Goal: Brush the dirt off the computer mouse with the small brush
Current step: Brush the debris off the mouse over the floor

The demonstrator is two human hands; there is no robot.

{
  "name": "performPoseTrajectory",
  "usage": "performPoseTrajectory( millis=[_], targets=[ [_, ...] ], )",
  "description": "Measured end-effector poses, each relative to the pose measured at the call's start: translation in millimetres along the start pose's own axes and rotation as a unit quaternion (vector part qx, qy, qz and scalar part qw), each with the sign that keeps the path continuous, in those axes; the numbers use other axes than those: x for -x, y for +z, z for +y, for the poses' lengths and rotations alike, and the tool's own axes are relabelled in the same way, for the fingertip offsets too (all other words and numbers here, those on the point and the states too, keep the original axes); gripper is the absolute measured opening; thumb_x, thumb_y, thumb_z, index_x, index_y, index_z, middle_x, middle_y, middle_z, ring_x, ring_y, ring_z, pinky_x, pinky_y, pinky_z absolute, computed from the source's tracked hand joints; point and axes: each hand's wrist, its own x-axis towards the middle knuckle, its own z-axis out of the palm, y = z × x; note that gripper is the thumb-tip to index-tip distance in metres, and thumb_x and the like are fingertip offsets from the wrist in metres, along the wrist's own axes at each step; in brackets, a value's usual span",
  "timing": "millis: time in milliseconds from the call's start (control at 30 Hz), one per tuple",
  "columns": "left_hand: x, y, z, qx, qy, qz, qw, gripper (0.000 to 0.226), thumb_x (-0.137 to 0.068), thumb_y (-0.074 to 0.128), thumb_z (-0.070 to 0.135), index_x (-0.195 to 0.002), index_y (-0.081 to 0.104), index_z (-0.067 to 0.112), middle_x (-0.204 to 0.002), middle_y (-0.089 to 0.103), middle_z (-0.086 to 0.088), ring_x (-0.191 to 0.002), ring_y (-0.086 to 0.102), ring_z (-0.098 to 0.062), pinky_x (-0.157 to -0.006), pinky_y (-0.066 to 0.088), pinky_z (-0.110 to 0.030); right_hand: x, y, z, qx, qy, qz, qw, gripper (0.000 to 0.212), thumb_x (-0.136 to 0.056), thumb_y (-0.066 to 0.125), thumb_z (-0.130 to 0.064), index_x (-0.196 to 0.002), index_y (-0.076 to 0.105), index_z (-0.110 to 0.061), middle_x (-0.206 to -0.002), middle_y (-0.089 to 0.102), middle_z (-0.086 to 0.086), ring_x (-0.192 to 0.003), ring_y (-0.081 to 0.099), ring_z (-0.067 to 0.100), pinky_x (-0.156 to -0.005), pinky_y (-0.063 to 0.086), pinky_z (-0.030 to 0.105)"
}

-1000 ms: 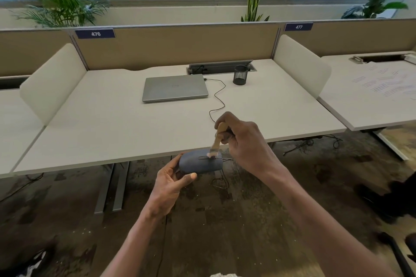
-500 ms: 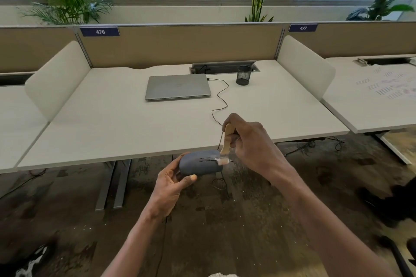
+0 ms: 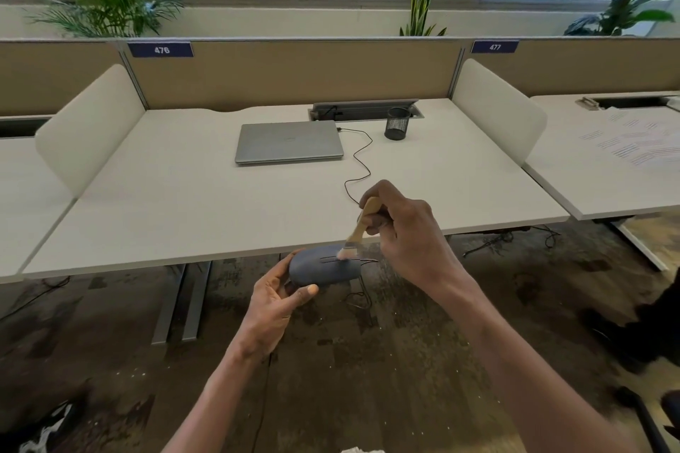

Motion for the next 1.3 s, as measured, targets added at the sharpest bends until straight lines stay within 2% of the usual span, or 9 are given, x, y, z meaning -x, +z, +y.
performPoseTrajectory(
  millis=[133, 267, 500, 733, 833, 967, 1100, 1200, 1300],
  targets=[
    [-1, 4, 3, -0.008, 0.004, 0.001, 1.0, 0.066, -0.075, 0.076, 0.005, -0.137, 0.054, 0.016, -0.13, 0.07, 0.003, -0.125, 0.063, -0.012, -0.095, 0.055, -0.021, 6, 6, 0, 0.015, -0.021, -0.022, 0.999, 0.032, -0.09, 0.061, 0.008, -0.109, 0.052, -0.016, -0.088, 0.066, -0.001, -0.08, 0.069, 0.014, -0.067, 0.059, 0.033],
    [1, 0, 2, 0.009, -0.001, 0.002, 1.0, 0.065, -0.076, 0.075, 0.003, -0.138, 0.055, 0.015, -0.135, 0.067, -0.006, -0.128, 0.061, -0.018, -0.099, 0.054, -0.024, 5, -3, 11, 0.063, 0.003, -0.029, 0.998, 0.034, -0.089, 0.06, 0.011, -0.108, 0.051, -0.016, -0.088, 0.066, 0.002, -0.079, 0.067, 0.019, -0.067, 0.059, 0.038],
    [-3, 4, 5, 0.007, 0.006, -0.005, 1.0, 0.061, -0.075, 0.075, 0.006, -0.132, 0.058, 0.02, -0.133, 0.068, -0.003, -0.13, 0.06, -0.018, -0.107, 0.049, -0.028, 1, -2, 6, 0.001, 0.009, 0.016, 1.0, 0.031, -0.091, 0.057, 0.013, -0.106, 0.055, -0.013, -0.089, 0.068, -0.002, -0.081, 0.069, 0.01, -0.072, 0.059, 0.027],
    [-3, 2, 3, 0.026, -0.004, 0.005, 1.0, 0.065, -0.075, 0.075, 0.005, -0.136, 0.056, 0.016, -0.135, 0.066, -0.007, -0.132, 0.059, -0.024, -0.101, 0.054, -0.026, 4, -11, 16, 0.016, 0.036, 0.008, 0.999, 0.03, -0.091, 0.055, 0.014, -0.106, 0.055, -0.012, -0.09, 0.068, 0.0, -0.085, 0.071, 0.011, -0.073, 0.061, 0.03],
    [-5, 5, 8, 0.023, -0.011, 0.0, 1.0, 0.074, -0.067, 0.09, 0.023, -0.134, 0.057, 0.018, -0.135, 0.066, -0.007, -0.131, 0.059, -0.023, -0.106, 0.051, -0.03, 3, -8, 14, -0.004, 0.029, 0.026, 0.999, 0.034, -0.09, 0.056, 0.016, -0.107, 0.056, -0.013, -0.091, 0.069, 0.0, -0.084, 0.07, 0.008, -0.075, 0.06, 0.025],
    [-4, 6, 12, 0.018, -0.025, 0.002, 1.0, 0.108, -0.047, 0.1, 0.048, -0.139, 0.054, 0.015, -0.137, 0.065, -0.008, -0.13, 0.06, -0.022, -0.109, 0.048, -0.037, 9, -11, 21, 0.032, 0.031, -0.01, 0.999, 0.028, -0.091, 0.058, 0.011, -0.106, 0.055, -0.012, -0.089, 0.068, 0.0, -0.081, 0.069, 0.011, -0.072, 0.06, 0.032],
    [-4, 4, 9, 0.02, -0.024, 0.002, 1.0, 0.111, -0.051, 0.099, 0.045, -0.145, 0.05, 0.011, -0.141, 0.062, -0.009, -0.132, 0.059, -0.023, -0.108, 0.05, -0.038, 9, -14, 26, 0.026, 0.042, 0.018, 0.999, 0.031, -0.091, 0.056, 0.014, -0.106, 0.055, -0.013, -0.087, 0.068, -0.001, -0.08, 0.069, 0.01, -0.072, 0.06, 0.03],
    [-8, 4, 5, 0.015, -0.015, -0.008, 1.0, 0.085, -0.07, 0.09, 0.022, -0.144, 0.05, 0.01, -0.14, 0.062, -0.01, -0.133, 0.058, -0.025, -0.106, 0.051, -0.034, 8, -8, 24, -0.008, 0.051, 0.029, 0.998, 0.035, -0.09, 0.056, 0.015, -0.106, 0.055, -0.016, -0.09, 0.069, -0.002, -0.083, 0.07, 0.006, -0.074, 0.06, 0.022],
    [-10, 1, 1, 0.018, -0.012, -0.006, 1.0, 0.072, -0.076, 0.076, 0.004, -0.144, 0.05, 0.009, -0.14, 0.062, -0.012, -0.133, 0.057, -0.027, -0.104, 0.053, -0.032, 11, -6, 30, 0.009, 0.064, 0.024, 0.998, 0.034, -0.089, 0.055, 0.015, -0.106, 0.055, -0.015, -0.089, 0.069, 0.001, -0.083, 0.07, 0.013, -0.072, 0.061, 0.033]
  ],
)
